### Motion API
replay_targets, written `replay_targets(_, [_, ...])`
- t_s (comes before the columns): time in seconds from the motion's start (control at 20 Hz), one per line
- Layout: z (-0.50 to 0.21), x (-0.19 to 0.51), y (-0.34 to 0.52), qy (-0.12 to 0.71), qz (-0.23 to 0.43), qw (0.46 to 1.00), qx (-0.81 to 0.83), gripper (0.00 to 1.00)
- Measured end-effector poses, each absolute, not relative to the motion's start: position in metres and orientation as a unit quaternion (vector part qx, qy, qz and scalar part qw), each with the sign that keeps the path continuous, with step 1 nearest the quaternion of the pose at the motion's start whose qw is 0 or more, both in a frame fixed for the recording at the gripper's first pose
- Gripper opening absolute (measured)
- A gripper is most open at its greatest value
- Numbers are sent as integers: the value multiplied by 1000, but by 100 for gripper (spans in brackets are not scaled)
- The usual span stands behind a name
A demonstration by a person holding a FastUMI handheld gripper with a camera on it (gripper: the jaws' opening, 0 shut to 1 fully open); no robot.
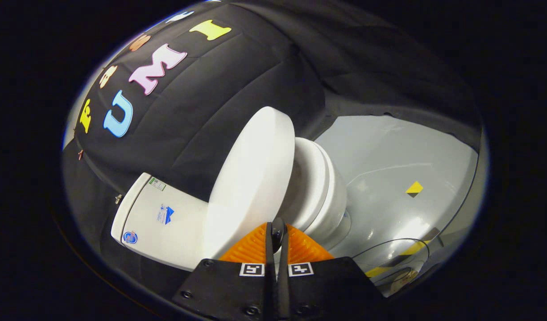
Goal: Open the toilet lid.
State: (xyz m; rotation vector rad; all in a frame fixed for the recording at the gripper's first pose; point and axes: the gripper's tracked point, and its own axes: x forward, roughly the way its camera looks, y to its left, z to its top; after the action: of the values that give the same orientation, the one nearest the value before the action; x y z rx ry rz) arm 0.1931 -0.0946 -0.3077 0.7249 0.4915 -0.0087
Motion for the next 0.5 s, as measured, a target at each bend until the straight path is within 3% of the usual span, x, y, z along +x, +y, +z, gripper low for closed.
replay_targets(0.5, [-223, 179, -57, 210, -15, 954, 214, 5])
